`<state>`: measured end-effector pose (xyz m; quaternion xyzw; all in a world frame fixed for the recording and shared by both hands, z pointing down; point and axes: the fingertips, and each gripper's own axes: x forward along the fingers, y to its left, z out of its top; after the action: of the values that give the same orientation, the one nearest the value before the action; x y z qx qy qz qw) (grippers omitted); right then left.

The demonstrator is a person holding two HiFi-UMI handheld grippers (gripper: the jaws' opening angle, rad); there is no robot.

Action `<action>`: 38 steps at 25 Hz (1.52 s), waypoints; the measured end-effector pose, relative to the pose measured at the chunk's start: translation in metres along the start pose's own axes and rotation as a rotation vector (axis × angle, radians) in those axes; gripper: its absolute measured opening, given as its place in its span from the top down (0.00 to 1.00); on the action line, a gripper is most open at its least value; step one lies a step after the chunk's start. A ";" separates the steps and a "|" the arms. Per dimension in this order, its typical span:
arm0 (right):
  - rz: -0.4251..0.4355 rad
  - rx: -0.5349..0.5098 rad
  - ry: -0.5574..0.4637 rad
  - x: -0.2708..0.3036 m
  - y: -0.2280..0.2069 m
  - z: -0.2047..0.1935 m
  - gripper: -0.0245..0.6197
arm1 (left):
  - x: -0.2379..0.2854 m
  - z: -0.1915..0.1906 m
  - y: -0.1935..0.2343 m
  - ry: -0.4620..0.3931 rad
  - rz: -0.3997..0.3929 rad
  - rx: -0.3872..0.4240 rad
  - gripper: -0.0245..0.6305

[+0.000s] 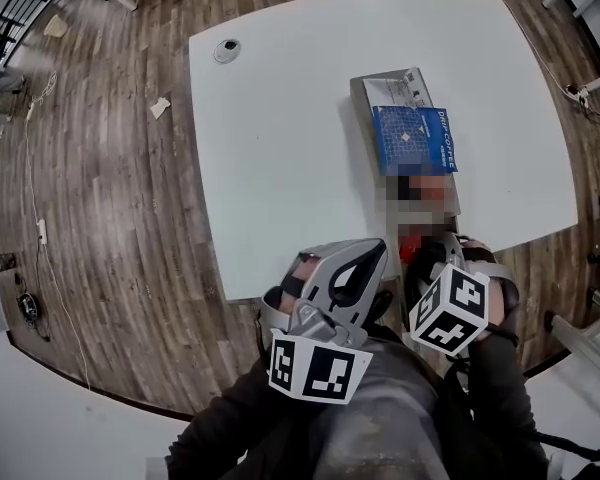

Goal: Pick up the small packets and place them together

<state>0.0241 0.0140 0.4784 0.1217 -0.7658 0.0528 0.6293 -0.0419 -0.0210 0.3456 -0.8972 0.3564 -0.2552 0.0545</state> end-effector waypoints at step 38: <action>-0.175 0.067 -0.265 -0.094 -0.028 0.026 0.94 | 0.006 0.033 0.007 -0.060 0.008 -0.094 0.96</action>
<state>0.0227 -0.0080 0.3795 0.2149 -0.8263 0.0070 0.5206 -0.0261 -0.0335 0.3176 -0.9046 0.3698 -0.2109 0.0242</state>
